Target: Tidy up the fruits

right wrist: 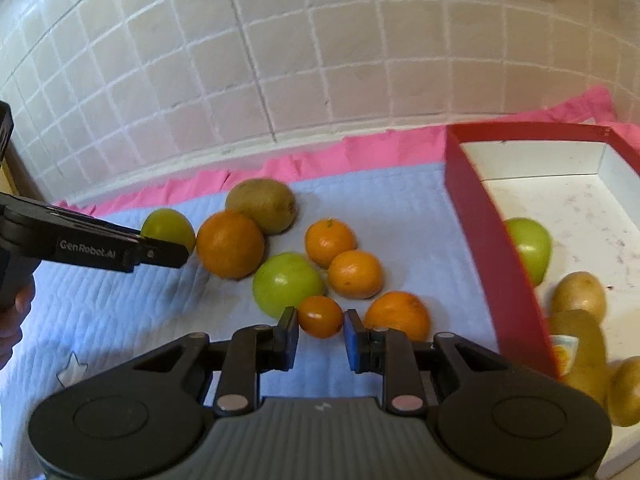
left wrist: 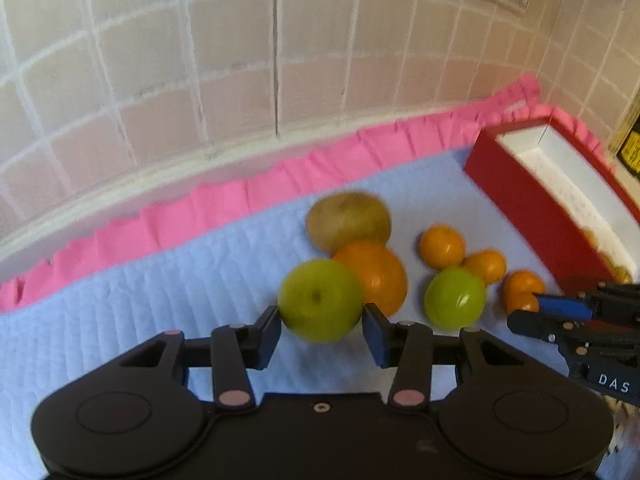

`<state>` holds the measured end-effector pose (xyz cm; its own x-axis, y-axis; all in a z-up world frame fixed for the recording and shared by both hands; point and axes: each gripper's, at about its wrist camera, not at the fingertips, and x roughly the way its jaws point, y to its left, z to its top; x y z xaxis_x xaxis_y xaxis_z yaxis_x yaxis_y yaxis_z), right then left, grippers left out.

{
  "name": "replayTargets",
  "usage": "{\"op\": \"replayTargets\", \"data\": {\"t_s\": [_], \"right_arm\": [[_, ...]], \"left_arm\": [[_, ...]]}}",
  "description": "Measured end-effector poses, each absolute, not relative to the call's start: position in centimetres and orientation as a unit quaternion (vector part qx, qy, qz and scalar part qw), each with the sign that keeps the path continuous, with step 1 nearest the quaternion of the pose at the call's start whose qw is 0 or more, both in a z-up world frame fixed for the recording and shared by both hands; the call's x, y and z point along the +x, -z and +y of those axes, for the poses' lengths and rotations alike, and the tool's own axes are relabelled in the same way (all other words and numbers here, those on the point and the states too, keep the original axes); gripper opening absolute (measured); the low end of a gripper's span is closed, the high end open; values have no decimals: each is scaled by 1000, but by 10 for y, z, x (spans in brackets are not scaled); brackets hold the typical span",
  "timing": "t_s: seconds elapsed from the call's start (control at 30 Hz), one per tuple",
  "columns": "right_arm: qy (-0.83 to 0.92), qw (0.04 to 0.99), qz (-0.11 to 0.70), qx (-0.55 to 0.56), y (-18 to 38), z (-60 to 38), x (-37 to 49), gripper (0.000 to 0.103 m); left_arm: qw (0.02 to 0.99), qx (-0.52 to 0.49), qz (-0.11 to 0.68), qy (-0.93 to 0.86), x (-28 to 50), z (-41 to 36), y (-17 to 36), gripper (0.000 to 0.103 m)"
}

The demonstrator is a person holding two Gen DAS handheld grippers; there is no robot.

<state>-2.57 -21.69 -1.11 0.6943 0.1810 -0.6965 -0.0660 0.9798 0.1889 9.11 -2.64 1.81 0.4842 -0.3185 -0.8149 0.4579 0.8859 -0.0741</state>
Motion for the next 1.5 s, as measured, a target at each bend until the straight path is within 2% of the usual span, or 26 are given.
{"op": "replayTargets", "data": {"t_s": [0.13,0.2,0.23,0.27,0.4,0.5,0.53,0.57,0.67,0.87,1.03,1.2,1.37,1.5], "right_arm": [[-52,928,360,88,-3,-234,-34,26],[-40,932,348,94,-13,-248,-37,26],[-33,934,342,98,-17,-255,-39,26],[-24,936,335,103,-22,-264,-41,26],[12,942,316,117,-33,-296,-52,26],[34,941,310,128,-35,-316,-61,26],[38,941,309,130,-35,-321,-65,26],[39,941,308,132,-34,-325,-69,26],[39,939,311,140,-31,-330,-70,26],[35,938,312,147,-28,-329,-73,26],[36,936,315,150,-25,-327,-70,26],[38,937,315,148,-25,-327,-67,26],[40,936,317,149,-23,-328,-66,26],[39,937,315,148,-23,-329,-65,26]], "left_arm": [[866,71,430,245,93,-43,-41,50],[870,76,416,254,92,-56,-51,45],[870,75,410,263,92,-64,-56,20],[869,74,406,272,92,-72,-60,9],[864,81,402,293,91,-103,-68,9],[852,82,424,295,91,-108,-60,16],[850,79,432,290,90,-105,-57,26],[846,81,442,287,89,-102,-53,42],[839,89,452,289,88,-94,-43,67],[831,113,483,252,96,-87,-22,69],[837,162,466,238,97,-88,-8,77],[838,195,464,214,104,-83,6,77],[826,143,506,202,121,-60,24,68],[837,104,496,207,119,-52,29,66]]}}
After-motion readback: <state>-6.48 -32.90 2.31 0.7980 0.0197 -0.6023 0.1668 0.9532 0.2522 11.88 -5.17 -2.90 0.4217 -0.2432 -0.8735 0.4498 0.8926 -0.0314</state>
